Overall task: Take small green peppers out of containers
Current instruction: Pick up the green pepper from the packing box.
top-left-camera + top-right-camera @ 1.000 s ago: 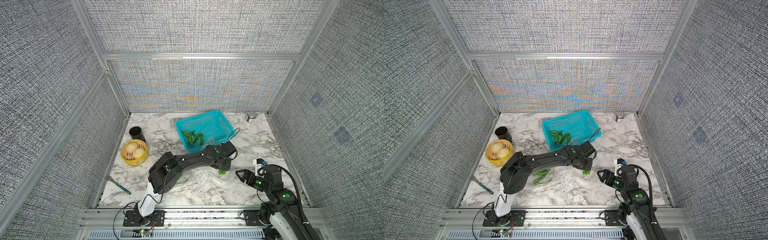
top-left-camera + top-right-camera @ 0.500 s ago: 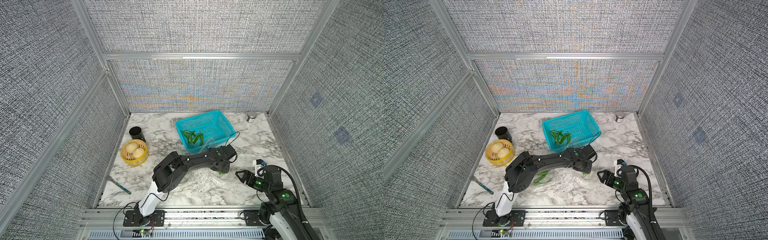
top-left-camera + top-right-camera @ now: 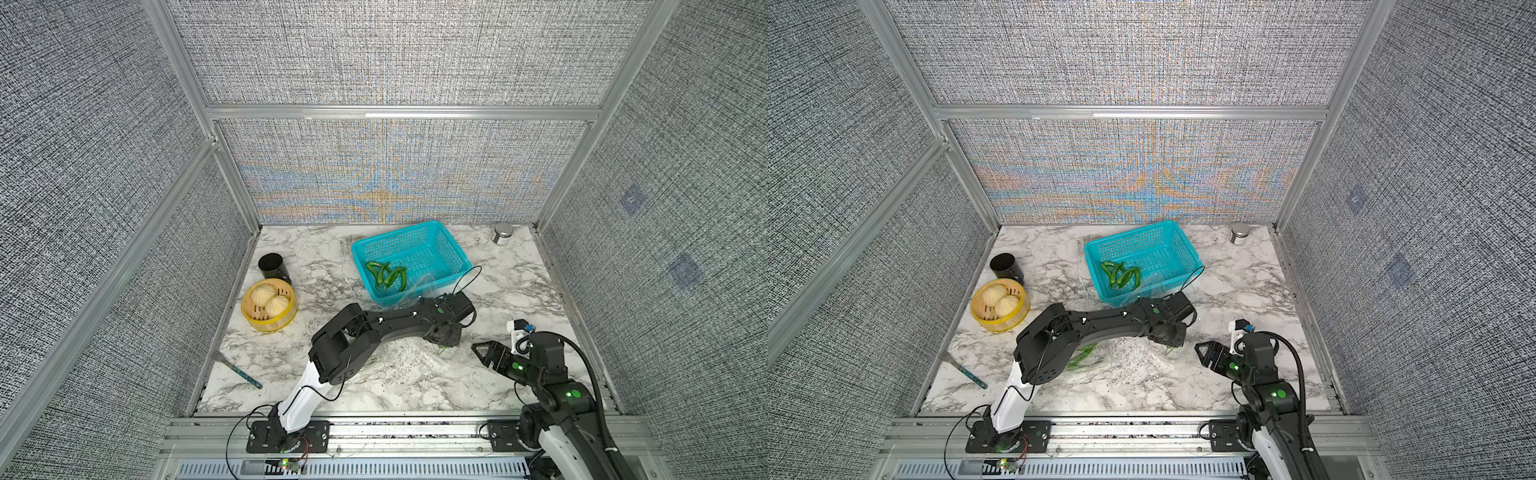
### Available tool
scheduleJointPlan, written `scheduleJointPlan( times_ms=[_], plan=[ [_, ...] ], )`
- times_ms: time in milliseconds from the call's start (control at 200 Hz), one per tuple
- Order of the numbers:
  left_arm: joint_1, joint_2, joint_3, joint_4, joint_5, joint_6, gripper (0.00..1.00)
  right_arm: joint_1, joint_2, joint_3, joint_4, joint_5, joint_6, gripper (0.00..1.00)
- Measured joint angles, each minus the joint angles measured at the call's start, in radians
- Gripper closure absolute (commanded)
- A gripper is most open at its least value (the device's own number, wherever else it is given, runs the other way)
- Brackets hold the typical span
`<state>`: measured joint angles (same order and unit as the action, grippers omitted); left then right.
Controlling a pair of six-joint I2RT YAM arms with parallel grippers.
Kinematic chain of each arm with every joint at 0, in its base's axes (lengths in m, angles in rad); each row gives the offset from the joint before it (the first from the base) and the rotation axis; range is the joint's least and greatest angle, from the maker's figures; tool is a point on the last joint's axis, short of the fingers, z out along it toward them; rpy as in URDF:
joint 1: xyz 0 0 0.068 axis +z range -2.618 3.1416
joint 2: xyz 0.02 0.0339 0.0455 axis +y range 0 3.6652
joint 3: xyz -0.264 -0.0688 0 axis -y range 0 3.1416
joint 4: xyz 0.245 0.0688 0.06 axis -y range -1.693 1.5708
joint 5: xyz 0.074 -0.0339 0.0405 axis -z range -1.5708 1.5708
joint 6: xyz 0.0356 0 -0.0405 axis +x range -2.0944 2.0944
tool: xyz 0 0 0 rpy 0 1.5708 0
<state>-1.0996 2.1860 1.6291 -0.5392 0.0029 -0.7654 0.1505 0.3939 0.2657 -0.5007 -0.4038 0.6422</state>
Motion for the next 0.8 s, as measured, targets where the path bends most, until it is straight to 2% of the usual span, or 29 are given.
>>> scheduleJointPlan(
  times_ms=[275,435,801],
  plan=[
    [-0.005,-0.018,0.003,-0.009,0.000,0.048,0.85,0.000,-0.006,-0.007,-0.006,0.000,0.007,0.19],
    [-0.017,-0.044,0.053,-0.048,-0.017,0.082,0.88,0.000,-0.006,-0.008,-0.004,0.000,0.008,0.19],
    [-0.031,-0.114,0.126,-0.143,-0.070,0.150,0.89,0.000,-0.012,-0.014,-0.003,0.000,0.011,0.19]
  ],
)
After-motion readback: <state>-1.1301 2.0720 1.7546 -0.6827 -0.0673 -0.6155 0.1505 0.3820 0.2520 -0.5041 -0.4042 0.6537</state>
